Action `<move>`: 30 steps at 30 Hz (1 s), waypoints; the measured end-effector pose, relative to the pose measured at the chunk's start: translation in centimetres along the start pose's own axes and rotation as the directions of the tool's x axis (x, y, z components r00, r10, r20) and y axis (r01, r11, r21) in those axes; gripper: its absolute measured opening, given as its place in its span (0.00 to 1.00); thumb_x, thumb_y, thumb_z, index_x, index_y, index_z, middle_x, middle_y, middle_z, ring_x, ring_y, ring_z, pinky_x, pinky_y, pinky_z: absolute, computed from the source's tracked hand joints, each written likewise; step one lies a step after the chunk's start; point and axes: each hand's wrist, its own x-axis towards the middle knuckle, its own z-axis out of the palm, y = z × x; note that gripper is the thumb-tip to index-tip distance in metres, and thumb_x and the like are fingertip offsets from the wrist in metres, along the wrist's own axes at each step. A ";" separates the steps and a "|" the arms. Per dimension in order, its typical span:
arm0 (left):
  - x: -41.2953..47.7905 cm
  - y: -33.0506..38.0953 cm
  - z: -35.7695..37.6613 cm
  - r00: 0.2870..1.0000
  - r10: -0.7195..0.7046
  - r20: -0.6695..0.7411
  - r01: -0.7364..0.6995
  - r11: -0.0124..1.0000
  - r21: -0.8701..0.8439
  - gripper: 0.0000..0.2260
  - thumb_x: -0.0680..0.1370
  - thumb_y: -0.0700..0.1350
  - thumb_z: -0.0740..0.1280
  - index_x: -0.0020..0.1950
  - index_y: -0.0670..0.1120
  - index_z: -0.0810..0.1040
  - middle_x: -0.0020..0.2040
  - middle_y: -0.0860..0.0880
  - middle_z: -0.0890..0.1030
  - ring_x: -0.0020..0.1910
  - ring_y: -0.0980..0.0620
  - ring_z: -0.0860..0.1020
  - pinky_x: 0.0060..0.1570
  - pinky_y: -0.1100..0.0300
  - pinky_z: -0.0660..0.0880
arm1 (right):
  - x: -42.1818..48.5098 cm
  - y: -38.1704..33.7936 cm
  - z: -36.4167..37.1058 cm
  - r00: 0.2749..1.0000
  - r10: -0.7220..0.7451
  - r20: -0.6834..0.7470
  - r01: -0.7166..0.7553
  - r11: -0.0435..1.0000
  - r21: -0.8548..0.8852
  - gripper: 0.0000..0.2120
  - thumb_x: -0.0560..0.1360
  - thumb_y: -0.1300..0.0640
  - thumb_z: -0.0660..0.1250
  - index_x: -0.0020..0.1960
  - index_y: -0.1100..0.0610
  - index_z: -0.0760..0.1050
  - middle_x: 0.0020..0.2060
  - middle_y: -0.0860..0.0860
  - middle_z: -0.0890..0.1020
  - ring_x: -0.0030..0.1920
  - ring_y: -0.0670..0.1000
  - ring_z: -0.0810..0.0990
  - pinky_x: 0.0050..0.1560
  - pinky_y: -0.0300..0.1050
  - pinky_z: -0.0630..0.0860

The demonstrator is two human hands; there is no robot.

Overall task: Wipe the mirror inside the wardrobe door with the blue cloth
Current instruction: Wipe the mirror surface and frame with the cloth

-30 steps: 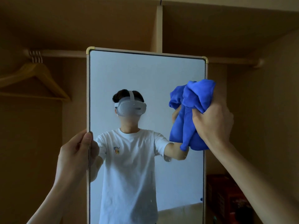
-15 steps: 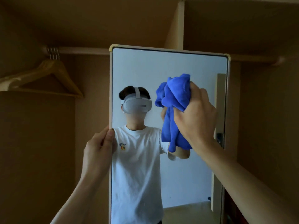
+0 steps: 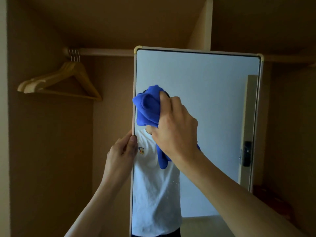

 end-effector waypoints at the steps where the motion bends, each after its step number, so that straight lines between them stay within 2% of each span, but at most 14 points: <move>1: 0.0 0.0 -0.1 1.000 -0.003 0.007 0.003 1.000 0.003 0.14 0.85 0.52 0.59 0.45 0.67 0.79 0.41 0.54 0.83 0.43 0.54 0.80 0.44 0.56 0.74 | -0.2 -0.3 0.1 1.000 -0.024 -0.007 0.024 1.000 0.000 0.36 0.60 0.56 0.78 0.67 0.59 0.75 0.44 0.54 0.78 0.36 0.55 0.78 0.30 0.40 0.60; 3: -0.1 -0.2 -0.3 1.000 -0.013 0.026 0.013 1.000 0.004 0.14 0.85 0.52 0.59 0.43 0.59 0.78 0.40 0.51 0.82 0.42 0.51 0.79 0.43 0.53 0.73 | -0.6 -0.6 0.4 0.995 -0.099 -0.010 0.099 0.995 -0.005 0.35 0.61 0.57 0.76 0.68 0.59 0.75 0.45 0.53 0.79 0.37 0.54 0.79 0.32 0.40 0.60; 5: -0.2 -0.5 -0.5 0.998 -0.034 0.051 0.035 0.999 -0.023 0.13 0.85 0.49 0.59 0.45 0.51 0.79 0.41 0.47 0.81 0.44 0.45 0.79 0.46 0.45 0.75 | -1.1 -0.4 0.4 0.978 -0.206 0.025 0.206 0.979 0.006 0.33 0.63 0.57 0.73 0.69 0.57 0.74 0.46 0.53 0.79 0.40 0.54 0.79 0.33 0.41 0.60; 10: -0.7 -1.4 -0.8 0.988 -0.117 0.099 0.129 0.984 -0.120 0.11 0.84 0.47 0.60 0.51 0.45 0.80 0.49 0.39 0.83 0.51 0.34 0.80 0.55 0.34 0.78 | -0.6 0.6 -0.7 0.887 -0.425 0.182 0.421 0.905 0.062 0.32 0.64 0.61 0.71 0.67 0.52 0.74 0.48 0.48 0.80 0.46 0.54 0.79 0.35 0.42 0.59; 11: -0.9 -1.5 -0.8 0.986 -0.125 0.109 0.139 0.982 -0.131 0.11 0.84 0.46 0.60 0.51 0.46 0.81 0.48 0.40 0.84 0.51 0.35 0.81 0.53 0.34 0.79 | -0.6 0.7 -0.9 0.863 -0.458 0.214 0.456 0.888 0.062 0.31 0.65 0.61 0.69 0.67 0.51 0.74 0.49 0.48 0.80 0.47 0.54 0.79 0.36 0.44 0.60; 12: -1.2 -1.6 -0.9 0.986 -0.121 0.118 0.139 0.978 -0.158 0.11 0.83 0.45 0.60 0.50 0.50 0.82 0.47 0.44 0.85 0.50 0.41 0.83 0.50 0.39 0.81 | -0.6 0.7 -1.0 0.838 -0.485 0.252 0.484 0.872 0.069 0.30 0.67 0.61 0.65 0.68 0.51 0.73 0.51 0.48 0.80 0.49 0.54 0.78 0.37 0.46 0.63; 14: -1.9 -1.4 -1.2 0.983 -0.091 0.158 0.126 0.966 -0.226 0.15 0.80 0.42 0.62 0.49 0.60 0.84 0.48 0.53 0.87 0.47 0.53 0.85 0.43 0.58 0.82 | -1.1 0.8 -1.1 0.802 -0.507 0.316 0.508 0.857 0.086 0.31 0.69 0.59 0.54 0.71 0.51 0.71 0.54 0.49 0.80 0.52 0.55 0.76 0.45 0.50 0.71; 15: -2.1 -1.4 -1.3 0.981 -0.079 0.175 0.121 0.962 -0.245 0.14 0.77 0.44 0.63 0.49 0.62 0.84 0.48 0.53 0.87 0.47 0.56 0.85 0.42 0.62 0.81 | -1.6 0.7 -1.1 0.797 -0.506 0.331 0.507 0.857 0.090 0.32 0.69 0.58 0.50 0.72 0.51 0.70 0.55 0.50 0.79 0.52 0.56 0.75 0.49 0.51 0.72; 17: -2.3 -2.0 -1.4 0.979 -0.085 0.187 0.131 0.961 -0.245 0.10 0.74 0.47 0.65 0.48 0.59 0.83 0.46 0.50 0.86 0.44 0.56 0.83 0.43 0.60 0.80 | -2.7 0.6 -1.1 0.799 -0.493 0.345 0.494 0.865 0.091 0.34 0.69 0.57 0.46 0.72 0.52 0.70 0.55 0.51 0.80 0.53 0.57 0.75 0.53 0.53 0.71; 21: -2.6 -3.2 -1.5 0.960 -0.144 0.238 0.204 0.947 -0.249 0.13 0.77 0.37 0.67 0.49 0.57 0.82 0.41 0.57 0.85 0.40 0.61 0.81 0.41 0.60 0.78 | -5.2 0.3 -0.5 0.828 -0.445 0.342 0.441 0.892 0.093 0.30 0.69 0.61 0.52 0.69 0.55 0.73 0.53 0.52 0.81 0.51 0.58 0.75 0.51 0.54 0.72; 24: -3.3 -3.5 -2.3 0.943 -0.159 0.294 0.261 0.899 -0.351 0.17 0.78 0.34 0.65 0.58 0.53 0.83 0.49 0.51 0.86 0.47 0.54 0.84 0.44 0.62 0.79 | -7.3 0.3 0.0 0.841 -0.421 0.339 0.407 0.906 0.116 0.28 0.67 0.63 0.58 0.67 0.56 0.74 0.52 0.51 0.81 0.50 0.58 0.75 0.49 0.53 0.74; 26: -3.5 -3.7 -2.5 0.928 -0.237 0.288 0.342 0.848 -0.405 0.17 0.82 0.37 0.60 0.54 0.54 0.85 0.52 0.47 0.86 0.53 0.48 0.84 0.47 0.58 0.81 | -8.7 0.3 0.4 0.841 -0.414 0.349 0.393 0.910 0.132 0.28 0.67 0.64 0.60 0.67 0.55 0.74 0.51 0.51 0.80 0.49 0.57 0.75 0.49 0.54 0.75; 27: -3.5 -3.8 -2.4 0.907 -0.302 0.293 0.408 0.800 -0.439 0.16 0.84 0.42 0.59 0.52 0.54 0.86 0.53 0.46 0.86 0.55 0.46 0.84 0.52 0.53 0.82 | -9.4 0.3 0.6 0.837 -0.415 0.358 0.392 0.910 0.137 0.27 0.68 0.64 0.62 0.67 0.55 0.74 0.51 0.50 0.80 0.48 0.56 0.75 0.49 0.54 0.75; 30: -3.5 -4.1 -2.1 0.827 -0.419 0.373 0.561 0.655 -0.507 0.17 0.84 0.52 0.59 0.53 0.49 0.87 0.59 0.42 0.85 0.64 0.43 0.80 0.69 0.44 0.73 | -11.7 0.2 1.1 0.810 -0.428 0.400 0.401 0.903 0.155 0.26 0.68 0.63 0.68 0.67 0.55 0.74 0.50 0.49 0.80 0.47 0.55 0.75 0.48 0.55 0.76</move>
